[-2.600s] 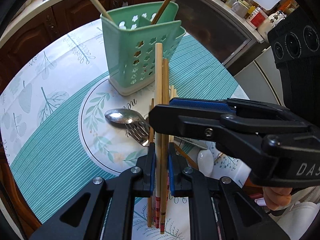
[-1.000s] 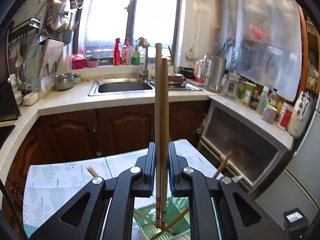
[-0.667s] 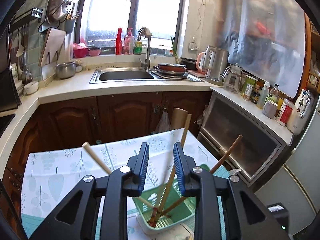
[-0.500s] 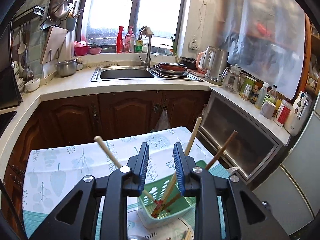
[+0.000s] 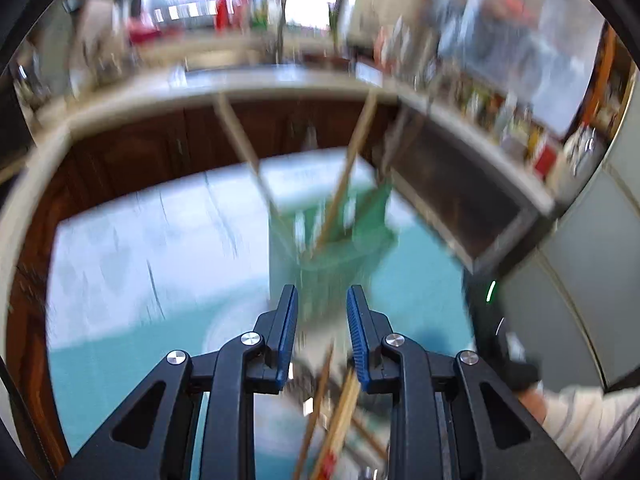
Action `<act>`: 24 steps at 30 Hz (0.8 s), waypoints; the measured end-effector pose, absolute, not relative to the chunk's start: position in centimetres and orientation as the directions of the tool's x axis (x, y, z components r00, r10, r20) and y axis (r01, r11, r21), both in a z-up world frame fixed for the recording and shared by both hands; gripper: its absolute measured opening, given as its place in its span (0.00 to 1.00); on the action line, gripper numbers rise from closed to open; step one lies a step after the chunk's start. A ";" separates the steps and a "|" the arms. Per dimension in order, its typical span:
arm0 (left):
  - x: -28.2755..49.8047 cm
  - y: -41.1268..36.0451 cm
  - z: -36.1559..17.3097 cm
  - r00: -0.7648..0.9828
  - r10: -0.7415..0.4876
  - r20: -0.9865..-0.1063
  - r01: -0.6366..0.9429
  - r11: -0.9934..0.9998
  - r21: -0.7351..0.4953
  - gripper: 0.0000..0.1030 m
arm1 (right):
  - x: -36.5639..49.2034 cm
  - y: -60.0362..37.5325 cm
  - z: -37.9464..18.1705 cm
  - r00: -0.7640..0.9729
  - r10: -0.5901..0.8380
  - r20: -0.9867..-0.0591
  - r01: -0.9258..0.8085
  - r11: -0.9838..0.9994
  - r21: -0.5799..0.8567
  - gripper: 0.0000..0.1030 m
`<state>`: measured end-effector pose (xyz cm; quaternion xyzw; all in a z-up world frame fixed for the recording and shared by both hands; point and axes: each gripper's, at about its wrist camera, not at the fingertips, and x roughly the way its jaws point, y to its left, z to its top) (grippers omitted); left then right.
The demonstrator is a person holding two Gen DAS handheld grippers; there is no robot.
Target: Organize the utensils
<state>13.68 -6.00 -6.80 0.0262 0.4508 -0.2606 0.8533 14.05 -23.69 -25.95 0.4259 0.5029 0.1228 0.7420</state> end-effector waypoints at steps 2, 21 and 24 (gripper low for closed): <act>14.0 -5.9 -9.5 0.348 -0.403 -0.847 0.453 0.863 -0.225 0.22 | 14.1 -23.5 -26.0 0.468 0.617 -0.633 0.236 0.603 0.762 0.24; 14.2 -6.6 -16.1 0.182 -0.321 -0.930 0.442 0.871 -0.214 0.22 | 13.0 -24.7 -24.9 0.537 0.644 -0.545 0.179 0.544 0.820 0.06; 14.2 -6.6 -16.1 0.177 -0.317 -0.932 0.442 0.872 -0.212 0.22 | 13.0 -24.7 -24.8 0.533 0.632 -0.563 0.198 0.553 0.809 0.06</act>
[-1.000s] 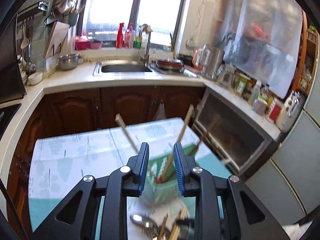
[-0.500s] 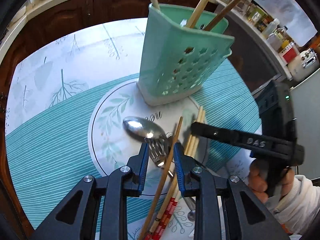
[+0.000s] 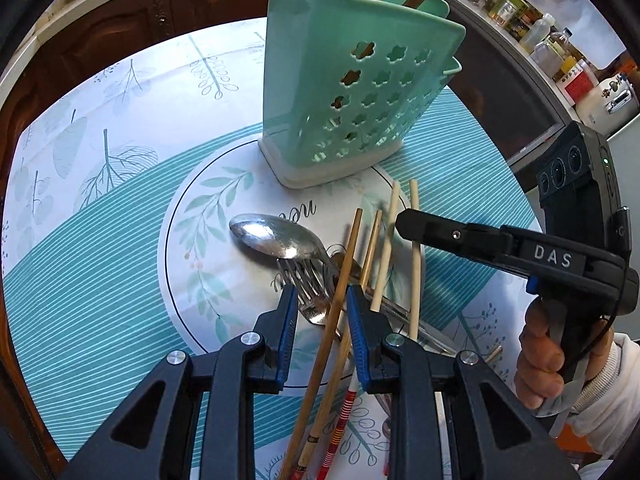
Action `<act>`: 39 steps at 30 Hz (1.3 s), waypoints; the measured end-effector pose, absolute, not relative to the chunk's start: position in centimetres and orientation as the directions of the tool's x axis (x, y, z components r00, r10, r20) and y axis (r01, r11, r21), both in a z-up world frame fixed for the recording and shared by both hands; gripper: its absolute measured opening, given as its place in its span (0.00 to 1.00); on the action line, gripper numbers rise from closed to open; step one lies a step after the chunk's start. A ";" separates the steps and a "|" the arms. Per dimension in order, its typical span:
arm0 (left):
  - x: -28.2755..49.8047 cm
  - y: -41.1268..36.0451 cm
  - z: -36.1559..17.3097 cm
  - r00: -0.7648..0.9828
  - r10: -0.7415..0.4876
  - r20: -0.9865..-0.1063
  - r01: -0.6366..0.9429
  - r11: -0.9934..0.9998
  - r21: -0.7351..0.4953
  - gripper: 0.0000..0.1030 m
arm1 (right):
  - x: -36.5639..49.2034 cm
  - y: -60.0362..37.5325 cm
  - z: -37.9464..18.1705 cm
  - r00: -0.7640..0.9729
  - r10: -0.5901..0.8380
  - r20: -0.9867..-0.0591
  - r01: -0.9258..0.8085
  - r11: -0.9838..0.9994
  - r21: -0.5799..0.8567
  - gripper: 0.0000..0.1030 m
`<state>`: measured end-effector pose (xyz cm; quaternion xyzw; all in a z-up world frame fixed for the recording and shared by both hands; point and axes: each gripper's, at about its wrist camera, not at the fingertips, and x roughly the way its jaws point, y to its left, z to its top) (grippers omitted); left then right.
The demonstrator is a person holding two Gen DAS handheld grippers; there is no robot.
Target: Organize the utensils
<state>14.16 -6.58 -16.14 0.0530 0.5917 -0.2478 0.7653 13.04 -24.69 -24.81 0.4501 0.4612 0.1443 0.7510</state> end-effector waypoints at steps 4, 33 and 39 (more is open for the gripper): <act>14.1 -6.6 -16.3 0.177 -0.313 -0.933 0.444 0.872 -0.208 0.22 | 12.9 -25.0 -25.0 0.538 0.625 -0.566 0.220 0.544 0.810 0.06; 13.0 -7.6 -17.8 0.134 -0.314 -0.940 0.491 0.845 -0.212 0.22 | 16.3 -24.0 -27.1 0.525 0.656 -0.542 0.248 0.491 0.835 0.26; 13.1 -7.6 -17.9 0.131 -0.316 -0.940 0.488 0.846 -0.217 0.22 | 17.3 -23.3 -27.6 0.537 0.669 -0.513 0.231 0.469 0.853 0.19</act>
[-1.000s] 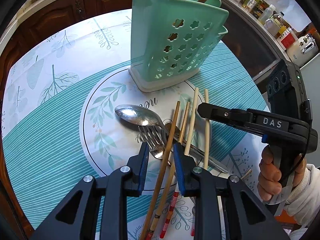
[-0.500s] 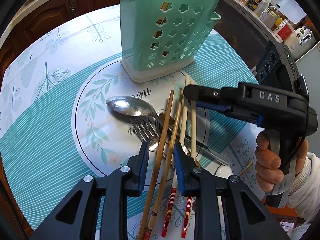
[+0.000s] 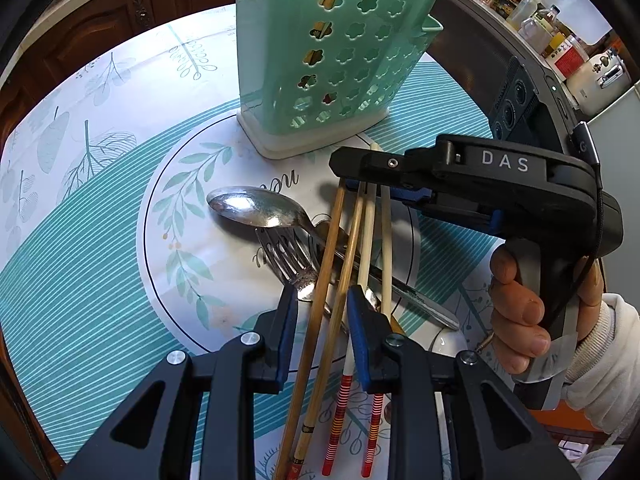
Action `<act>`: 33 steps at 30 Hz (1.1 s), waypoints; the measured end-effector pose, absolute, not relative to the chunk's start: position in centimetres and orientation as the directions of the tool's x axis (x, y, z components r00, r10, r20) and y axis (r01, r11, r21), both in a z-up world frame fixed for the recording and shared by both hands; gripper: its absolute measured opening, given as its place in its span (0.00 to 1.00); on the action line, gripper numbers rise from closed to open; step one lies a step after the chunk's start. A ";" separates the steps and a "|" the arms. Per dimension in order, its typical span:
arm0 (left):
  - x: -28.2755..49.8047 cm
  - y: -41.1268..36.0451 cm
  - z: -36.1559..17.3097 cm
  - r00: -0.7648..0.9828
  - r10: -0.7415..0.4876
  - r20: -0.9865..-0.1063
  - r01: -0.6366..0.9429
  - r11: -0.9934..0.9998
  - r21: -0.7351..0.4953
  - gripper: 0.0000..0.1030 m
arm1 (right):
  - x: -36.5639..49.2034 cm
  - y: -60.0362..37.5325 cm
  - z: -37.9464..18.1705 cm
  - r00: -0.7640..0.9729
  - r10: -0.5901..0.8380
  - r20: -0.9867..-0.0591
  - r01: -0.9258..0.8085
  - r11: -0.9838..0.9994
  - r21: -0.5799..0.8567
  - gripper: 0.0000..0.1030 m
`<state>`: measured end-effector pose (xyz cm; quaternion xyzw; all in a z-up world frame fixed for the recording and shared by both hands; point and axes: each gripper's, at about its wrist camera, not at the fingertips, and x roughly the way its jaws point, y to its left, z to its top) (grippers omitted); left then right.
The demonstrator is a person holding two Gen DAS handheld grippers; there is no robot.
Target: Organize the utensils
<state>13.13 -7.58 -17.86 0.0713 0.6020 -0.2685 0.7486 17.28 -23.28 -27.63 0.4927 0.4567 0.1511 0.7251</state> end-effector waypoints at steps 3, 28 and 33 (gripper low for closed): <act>13.2 -7.4 -18.0 0.130 -0.316 -0.940 0.485 0.847 -0.217 0.22 | 17.1 -23.1 -27.9 0.557 0.669 -0.493 0.228 0.448 0.864 0.10; 11.1 -6.9 -15.9 0.157 -0.331 -0.931 0.513 0.833 -0.210 0.22 | 13.2 -25.2 -23.0 0.642 0.592 -0.487 0.208 0.477 0.854 0.05; 10.7 -6.2 -14.1 0.178 -0.328 -0.928 0.510 0.837 -0.198 0.22 | 12.3 -24.9 -19.4 0.649 0.571 -0.503 0.176 0.530 0.829 0.05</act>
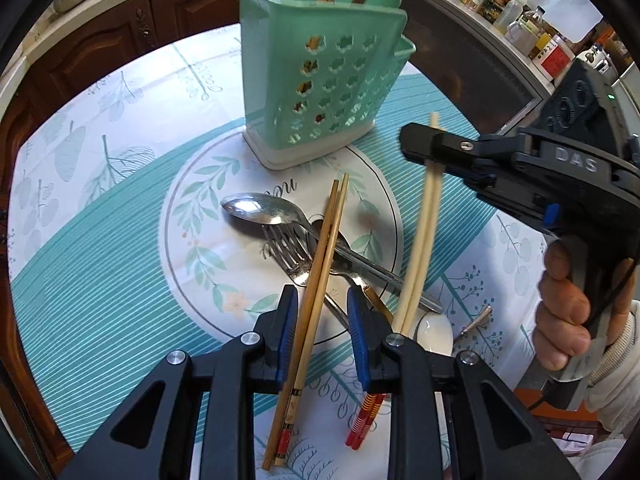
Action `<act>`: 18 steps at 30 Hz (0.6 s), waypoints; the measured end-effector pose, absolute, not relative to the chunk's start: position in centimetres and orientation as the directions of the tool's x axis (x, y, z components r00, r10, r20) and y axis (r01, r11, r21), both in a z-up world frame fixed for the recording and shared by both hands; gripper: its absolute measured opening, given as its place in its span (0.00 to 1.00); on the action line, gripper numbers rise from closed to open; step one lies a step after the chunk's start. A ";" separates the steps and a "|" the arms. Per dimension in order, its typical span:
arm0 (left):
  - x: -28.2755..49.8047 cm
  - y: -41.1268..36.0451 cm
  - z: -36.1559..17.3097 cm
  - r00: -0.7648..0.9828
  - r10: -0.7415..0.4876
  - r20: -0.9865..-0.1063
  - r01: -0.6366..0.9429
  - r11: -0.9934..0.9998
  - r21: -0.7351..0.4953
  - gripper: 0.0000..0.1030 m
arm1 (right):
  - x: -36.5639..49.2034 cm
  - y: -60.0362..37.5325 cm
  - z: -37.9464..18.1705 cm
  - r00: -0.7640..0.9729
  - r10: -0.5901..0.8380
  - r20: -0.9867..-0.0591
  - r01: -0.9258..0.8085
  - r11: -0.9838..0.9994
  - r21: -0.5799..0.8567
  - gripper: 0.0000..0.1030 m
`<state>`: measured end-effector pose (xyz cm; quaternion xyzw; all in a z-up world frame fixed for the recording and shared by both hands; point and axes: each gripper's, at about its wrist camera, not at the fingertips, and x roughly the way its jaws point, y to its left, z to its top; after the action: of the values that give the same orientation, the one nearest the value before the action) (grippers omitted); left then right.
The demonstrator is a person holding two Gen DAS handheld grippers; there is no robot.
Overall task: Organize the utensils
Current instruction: 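Lift the held chopstick with right tool and drop it into the green basket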
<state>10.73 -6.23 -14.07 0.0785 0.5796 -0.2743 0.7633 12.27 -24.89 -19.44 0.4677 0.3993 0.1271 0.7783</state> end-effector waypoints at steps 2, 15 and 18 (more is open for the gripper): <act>10.7 -5.9 -13.1 0.190 -0.326 -0.926 0.508 0.840 -0.192 0.22 | 12.0 -24.6 -17.6 0.654 0.565 -0.504 0.156 0.551 0.820 0.05; 11.8 -4.4 -3.5 0.351 -0.350 -0.869 0.490 0.859 -0.148 0.24 | 9.6 -22.1 -0.3 0.752 0.422 -0.506 -0.007 0.773 0.634 0.05; 12.6 -4.3 -1.8 0.398 -0.324 -0.858 0.466 0.877 -0.115 0.46 | 9.8 -21.6 4.4 0.787 0.367 -0.496 -0.031 0.826 0.562 0.05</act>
<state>12.56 -4.28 -1.78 0.0715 0.4946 -0.2371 0.8331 9.75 -21.59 4.40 0.2734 0.3073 0.1098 0.9049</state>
